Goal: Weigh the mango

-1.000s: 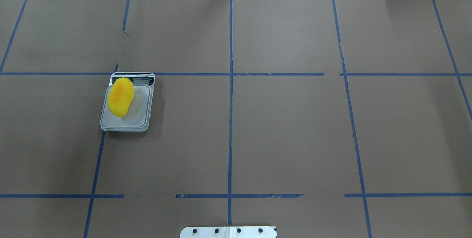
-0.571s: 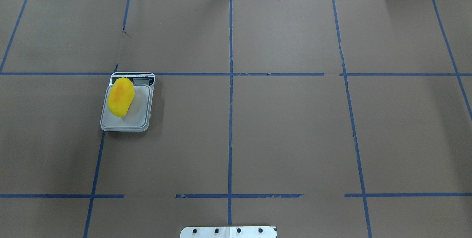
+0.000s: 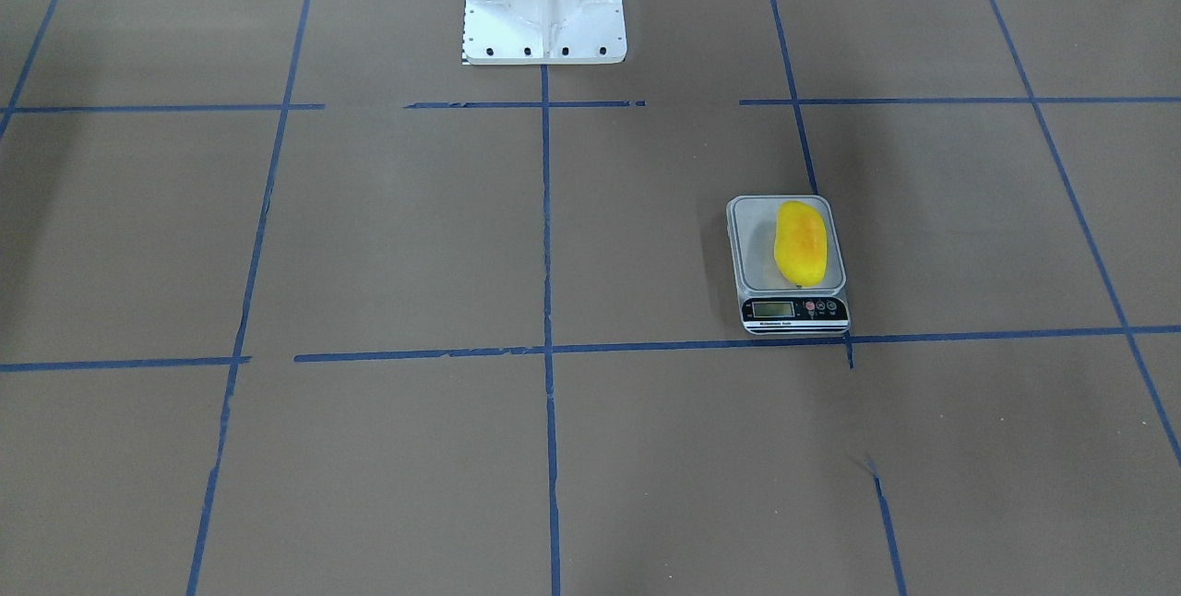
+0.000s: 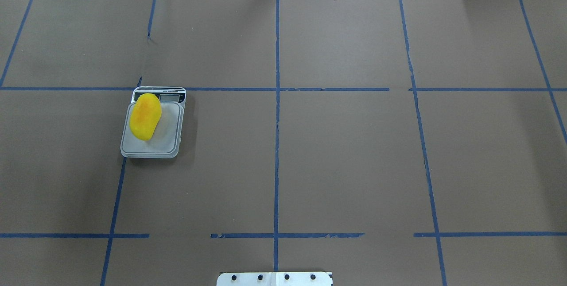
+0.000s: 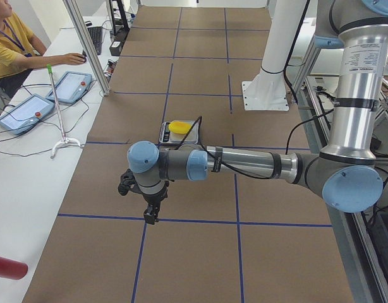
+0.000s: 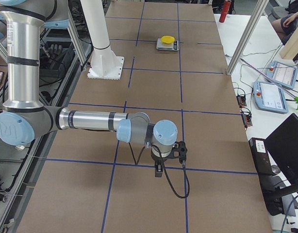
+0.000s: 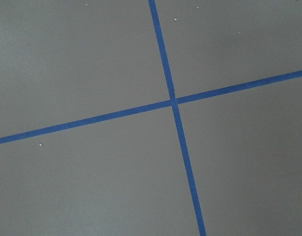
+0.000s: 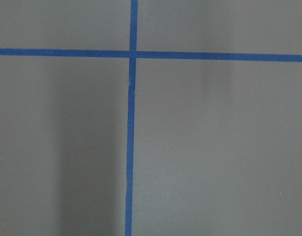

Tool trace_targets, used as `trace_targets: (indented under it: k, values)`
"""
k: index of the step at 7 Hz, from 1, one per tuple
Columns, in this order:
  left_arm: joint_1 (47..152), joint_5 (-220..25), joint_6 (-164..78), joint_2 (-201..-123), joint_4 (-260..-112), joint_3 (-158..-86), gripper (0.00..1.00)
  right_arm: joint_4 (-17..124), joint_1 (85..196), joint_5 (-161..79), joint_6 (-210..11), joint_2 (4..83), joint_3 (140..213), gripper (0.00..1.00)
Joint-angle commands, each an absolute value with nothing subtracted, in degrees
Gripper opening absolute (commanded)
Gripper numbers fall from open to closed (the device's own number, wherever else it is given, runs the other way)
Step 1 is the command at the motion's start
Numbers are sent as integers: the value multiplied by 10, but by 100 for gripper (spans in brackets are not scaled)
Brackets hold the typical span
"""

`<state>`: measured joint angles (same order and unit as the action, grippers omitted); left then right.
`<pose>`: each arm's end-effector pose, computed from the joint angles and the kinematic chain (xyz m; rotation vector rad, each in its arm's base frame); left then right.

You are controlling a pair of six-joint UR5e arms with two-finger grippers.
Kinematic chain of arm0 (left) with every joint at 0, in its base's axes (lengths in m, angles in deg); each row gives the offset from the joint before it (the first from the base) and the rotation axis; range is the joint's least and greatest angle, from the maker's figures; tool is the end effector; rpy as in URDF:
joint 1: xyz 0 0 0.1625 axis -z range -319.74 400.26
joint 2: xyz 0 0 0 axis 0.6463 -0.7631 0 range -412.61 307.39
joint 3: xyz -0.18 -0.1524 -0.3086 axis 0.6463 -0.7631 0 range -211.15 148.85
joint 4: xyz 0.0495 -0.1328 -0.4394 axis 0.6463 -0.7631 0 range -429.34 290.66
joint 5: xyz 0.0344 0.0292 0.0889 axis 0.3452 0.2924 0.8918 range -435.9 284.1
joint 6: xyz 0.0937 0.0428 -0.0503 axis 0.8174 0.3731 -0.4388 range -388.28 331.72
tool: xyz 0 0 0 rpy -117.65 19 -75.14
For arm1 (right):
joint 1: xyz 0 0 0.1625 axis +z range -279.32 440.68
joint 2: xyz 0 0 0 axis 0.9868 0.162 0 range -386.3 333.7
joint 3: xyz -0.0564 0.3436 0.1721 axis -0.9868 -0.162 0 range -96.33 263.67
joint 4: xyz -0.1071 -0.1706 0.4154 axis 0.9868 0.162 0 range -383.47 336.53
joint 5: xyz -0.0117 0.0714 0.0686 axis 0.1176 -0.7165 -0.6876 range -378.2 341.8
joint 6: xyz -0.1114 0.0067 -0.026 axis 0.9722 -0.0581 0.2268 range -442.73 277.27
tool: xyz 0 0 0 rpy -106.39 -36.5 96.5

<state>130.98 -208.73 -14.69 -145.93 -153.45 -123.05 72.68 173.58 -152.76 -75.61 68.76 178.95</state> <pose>-0.0624 -0.5606 0.5953 0.0821 0.7444 0.2098 0.0781 -0.4951 0.6393 -0.0300 -0.7825 -0.0296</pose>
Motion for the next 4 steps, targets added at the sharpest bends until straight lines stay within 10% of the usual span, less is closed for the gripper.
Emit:
trace_targets:
  k: [1,4]
  values:
    - [1311,-2087,-148,-1460,-1534,-1233,100,727,1736,-1528,-756,687,1789,100]
    - [1310,-2087,-149,-1460,-1534,-1235,100,727,1736,-1528,-756,688,1789,100]
